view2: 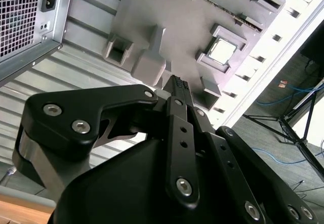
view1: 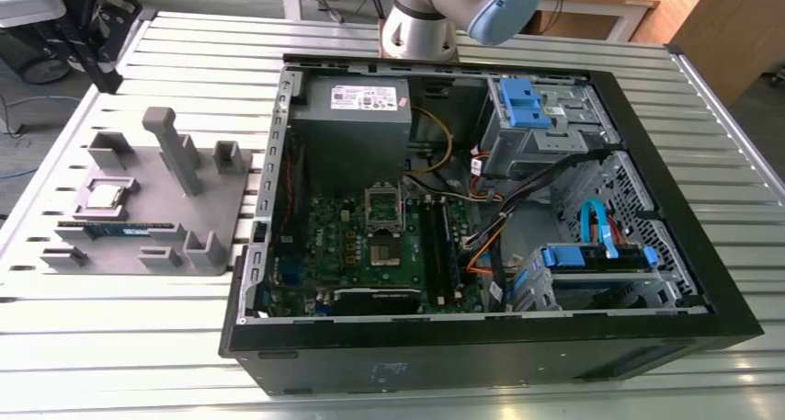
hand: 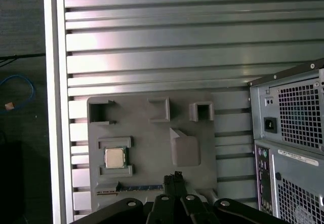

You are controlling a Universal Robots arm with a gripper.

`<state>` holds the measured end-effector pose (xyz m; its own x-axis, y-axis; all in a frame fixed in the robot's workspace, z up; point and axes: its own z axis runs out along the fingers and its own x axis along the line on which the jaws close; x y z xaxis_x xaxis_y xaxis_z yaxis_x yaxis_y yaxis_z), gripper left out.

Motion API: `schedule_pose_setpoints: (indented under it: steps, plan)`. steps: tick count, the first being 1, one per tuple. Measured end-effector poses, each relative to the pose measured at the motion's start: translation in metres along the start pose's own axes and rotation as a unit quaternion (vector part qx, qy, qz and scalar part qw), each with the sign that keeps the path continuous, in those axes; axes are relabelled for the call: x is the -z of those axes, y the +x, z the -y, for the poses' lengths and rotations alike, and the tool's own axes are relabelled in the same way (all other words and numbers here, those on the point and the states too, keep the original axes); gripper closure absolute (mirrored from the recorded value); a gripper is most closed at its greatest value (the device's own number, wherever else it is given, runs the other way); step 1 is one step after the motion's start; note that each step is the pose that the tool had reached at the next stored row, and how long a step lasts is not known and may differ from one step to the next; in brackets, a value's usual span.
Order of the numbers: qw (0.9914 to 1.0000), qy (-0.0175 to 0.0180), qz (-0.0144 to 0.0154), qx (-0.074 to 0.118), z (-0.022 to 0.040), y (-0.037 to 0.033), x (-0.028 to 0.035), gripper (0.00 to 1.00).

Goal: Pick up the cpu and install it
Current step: 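Reach for the cpu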

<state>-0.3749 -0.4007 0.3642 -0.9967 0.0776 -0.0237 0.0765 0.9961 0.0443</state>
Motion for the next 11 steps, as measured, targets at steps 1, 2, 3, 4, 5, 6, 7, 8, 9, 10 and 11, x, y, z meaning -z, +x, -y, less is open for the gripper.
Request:
schedule_pose_setpoints:
  steps: [1,2,3,4,5,6,7,8,9,10,11]
  plan:
    - [1.0,0.0,-0.0001,0.0,0.0003,0.0007,-0.001,0.89]
    - [1.0,0.0001,-0.0001,0.0,0.0005,0.0014,-0.002,0.89]
    - [1.0,0.0,0.0,0.0,0.0008,0.002,-0.003,0.89]
    - [1.0,0.0,0.0,0.0,0.0009,0.0026,-0.0039,0.89]
    - [1.0,0.0,0.0,0.0,0.0011,0.0032,-0.0047,0.89]
    - [1.0,0.0,-0.0001,0.0,0.0013,0.0039,-0.0055,0.89]
    - [1.0,0.0,-0.0001,0.0,0.0014,0.0044,-0.0061,0.89]
    - [1.0,0.0,0.0,0.0,0.0014,0.0049,-0.0065,0.89]
    - [1.0,0.0,0.0,0.0,0.0015,0.0051,-0.0068,0.89]
    - [1.0,0.0,0.0,0.0,0.0015,0.0052,-0.0069,0.89]
    - [1.0,0.0001,-0.0001,0.0,0.0015,0.0053,-0.0069,0.89]
